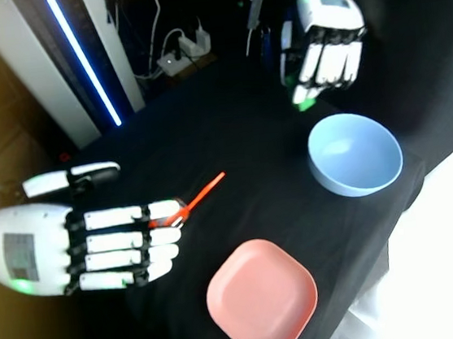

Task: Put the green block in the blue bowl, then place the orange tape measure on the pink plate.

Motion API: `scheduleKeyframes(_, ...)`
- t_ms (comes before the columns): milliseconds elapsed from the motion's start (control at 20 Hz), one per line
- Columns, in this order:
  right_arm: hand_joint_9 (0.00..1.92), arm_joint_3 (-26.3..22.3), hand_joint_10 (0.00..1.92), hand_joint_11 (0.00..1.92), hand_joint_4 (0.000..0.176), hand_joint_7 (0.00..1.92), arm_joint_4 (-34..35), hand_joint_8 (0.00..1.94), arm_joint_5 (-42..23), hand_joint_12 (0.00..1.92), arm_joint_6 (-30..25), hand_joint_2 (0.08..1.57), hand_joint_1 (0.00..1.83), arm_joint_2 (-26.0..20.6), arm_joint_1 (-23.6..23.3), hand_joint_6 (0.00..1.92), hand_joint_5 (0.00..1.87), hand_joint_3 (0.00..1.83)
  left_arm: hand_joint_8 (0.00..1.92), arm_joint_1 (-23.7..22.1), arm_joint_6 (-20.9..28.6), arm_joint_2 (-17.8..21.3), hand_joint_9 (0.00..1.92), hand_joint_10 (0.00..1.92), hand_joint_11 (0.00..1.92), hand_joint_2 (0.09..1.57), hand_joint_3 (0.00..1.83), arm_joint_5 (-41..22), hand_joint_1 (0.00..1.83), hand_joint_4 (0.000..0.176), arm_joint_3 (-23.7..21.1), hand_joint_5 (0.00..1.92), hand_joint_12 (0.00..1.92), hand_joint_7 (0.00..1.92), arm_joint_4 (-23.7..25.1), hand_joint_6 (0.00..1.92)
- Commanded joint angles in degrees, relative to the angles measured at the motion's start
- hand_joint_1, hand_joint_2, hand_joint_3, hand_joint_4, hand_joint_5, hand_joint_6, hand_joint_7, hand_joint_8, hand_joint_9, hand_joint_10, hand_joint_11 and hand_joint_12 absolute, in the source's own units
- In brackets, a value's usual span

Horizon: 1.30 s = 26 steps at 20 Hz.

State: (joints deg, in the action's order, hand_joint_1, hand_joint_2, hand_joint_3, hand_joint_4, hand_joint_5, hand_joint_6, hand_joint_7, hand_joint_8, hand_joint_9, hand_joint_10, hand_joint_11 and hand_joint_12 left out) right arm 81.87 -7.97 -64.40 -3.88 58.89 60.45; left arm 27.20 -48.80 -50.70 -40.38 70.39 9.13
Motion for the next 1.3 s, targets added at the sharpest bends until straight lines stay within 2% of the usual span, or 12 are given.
scheduleKeyframes(0, 0.29, 0.1, 0.00, 0.04, 0.071, 0.29, 2.7, 0.00, -6.7, 0.74, -0.7, 1.01, 0.71, -0.1, -0.5, 0.00, 0.34, 0.00, 0.44, -2.3, -0.3, -0.8, 1.04, 1.10, 0.83, 1.04, 0.00, -7.6, 1.40, 0.000, 1.5, 1.10, 1.17, 1.24, -2.7, 0.63)
scheduleKeyframes(200, 0.31, 0.5, 0.00, 0.09, 0.065, 0.28, 2.7, 0.00, -6.7, 0.68, -0.7, 1.02, 0.74, 0.3, -0.6, 0.00, 0.33, 0.00, 0.45, -8.8, -5.2, -6.9, 1.02, 1.19, 0.86, 1.05, 0.00, 1.9, 1.40, 0.000, 8.9, 1.09, 1.21, 1.21, -7.8, 0.64)
scheduleKeyframes(300, 0.31, 0.6, 0.00, 0.18, 0.070, 0.27, 2.7, 0.00, -6.7, 0.53, -0.7, 1.03, 0.75, 0.3, -0.6, 0.00, 0.32, 0.00, 0.27, -10.4, -5.2, -10.8, 1.08, 1.12, 0.89, 1.02, 0.00, 7.1, 1.40, 0.000, 13.6, 1.21, 1.24, 1.33, -8.8, 0.41)
scheduleKeyframes(400, 0.31, 0.8, 0.00, 0.21, 0.057, 0.27, 2.7, 0.00, -6.7, 0.44, -0.7, 1.04, 0.77, 0.5, -0.8, 0.00, 0.32, 0.00, 0.33, -10.6, -5.2, -14.4, 1.06, 1.06, 0.82, 1.03, 0.00, 11.5, 1.40, 0.000, 17.8, 1.12, 1.12, 1.29, -10.4, 0.60)
scheduleKeyframes(450, 0.32, 0.9, 0.00, 0.20, 0.059, 0.28, 2.7, 0.00, -6.7, 0.43, -0.7, 1.04, 0.78, 0.5, -0.9, 0.00, 0.32, 0.00, 0.64, -10.6, -5.2, -15.8, 1.02, 0.63, 0.70, 1.03, 0.01, 13.1, 1.29, 0.000, 19.4, 1.12, 1.20, 1.23, -10.7, 0.62)
scheduleKeyframes(550, 0.33, 0.9, 0.00, 0.19, 0.082, 0.29, 2.7, 0.01, -6.7, 0.42, -0.7, 1.04, 0.76, 0.6, -0.9, 0.00, 0.32, 0.00, 0.16, -10.6, -5.2, -17.7, 0.80, 0.36, 0.44, 1.00, 0.00, 15.8, 0.94, 0.000, 21.3, 0.80, 1.38, 0.83, -10.7, 0.07)
scheduleKeyframes(700, 0.32, 1.0, 0.00, 0.19, 0.081, 0.28, 2.7, 0.00, -6.7, 0.41, -0.7, 1.04, 0.77, 0.7, -1.1, 0.00, 0.31, 0.00, 0.01, -10.5, -5.2, -18.6, 0.65, 0.27, 0.23, 0.98, 0.00, 16.6, 0.76, 0.054, 21.7, 0.56, 1.46, 0.70, -10.5, 0.00)
scheduleKeyframes(800, 0.26, 1.0, 0.00, 0.10, 0.079, 0.25, 2.7, 0.00, -6.8, 0.37, -0.7, 1.00, 0.74, 0.6, -1.2, 0.00, 0.29, 0.00, 0.00, -10.0, -5.2, -18.1, 0.62, 0.26, 0.21, 0.96, 0.00, 14.5, 0.73, 0.083, 20.4, 0.48, 1.45, 0.65, -10.3, 0.00)
scheduleKeyframes(950, 0.25, 1.0, 0.01, 0.15, 0.112, 0.21, 2.5, 0.00, -6.9, 0.40, -0.7, 0.99, 0.70, 0.6, -1.6, 0.00, 0.26, 0.00, 0.00, -8.8, -5.2, -14.4, 0.69, 0.24, 0.31, 0.97, 0.00, 7.1, 0.87, 0.018, 14.8, 0.54, 1.32, 0.68, -9.0, 0.00)
scheduleKeyframes(1050, 0.26, 1.1, 0.00, 0.07, 0.119, 0.22, 1.4, 0.00, -6.9, 0.55, -0.7, 0.97, 0.73, 0.6, -2.6, 0.00, 0.27, 0.00, 0.00, -6.8, -5.2, -10.4, 0.67, 0.20, 0.29, 0.98, 0.00, 0.1, 0.89, 0.040, 9.6, 0.55, 1.36, 0.66, -7.8, 0.00)
scheduleKeyframes(1150, 0.27, 1.3, 0.00, 0.06, 0.111, 0.24, -0.5, 0.00, -6.8, 0.68, -0.7, 0.95, 0.81, 0.7, -4.3, 0.00, 0.29, 0.00, 0.00, -1.9, -4.6, -5.8, 0.61, 0.13, 0.22, 0.98, 0.00, -7.9, 0.76, 0.026, 3.4, 0.49, 1.36, 0.60, -7.6, 0.00)
scheduleKeyframes(1250, 0.24, 1.6, 0.00, 0.01, 0.102, 0.23, -2.3, 0.00, -6.1, 0.67, -0.7, 0.95, 0.86, 0.9, -6.3, 0.01, 0.31, 0.00, 0.00, 4.3, -1.9, -2.8, 0.44, 0.02, 0.06, 0.95, 0.00, -15.5, 0.78, 0.055, -0.3, 0.38, 1.17, 0.44, -8.3, 0.00)
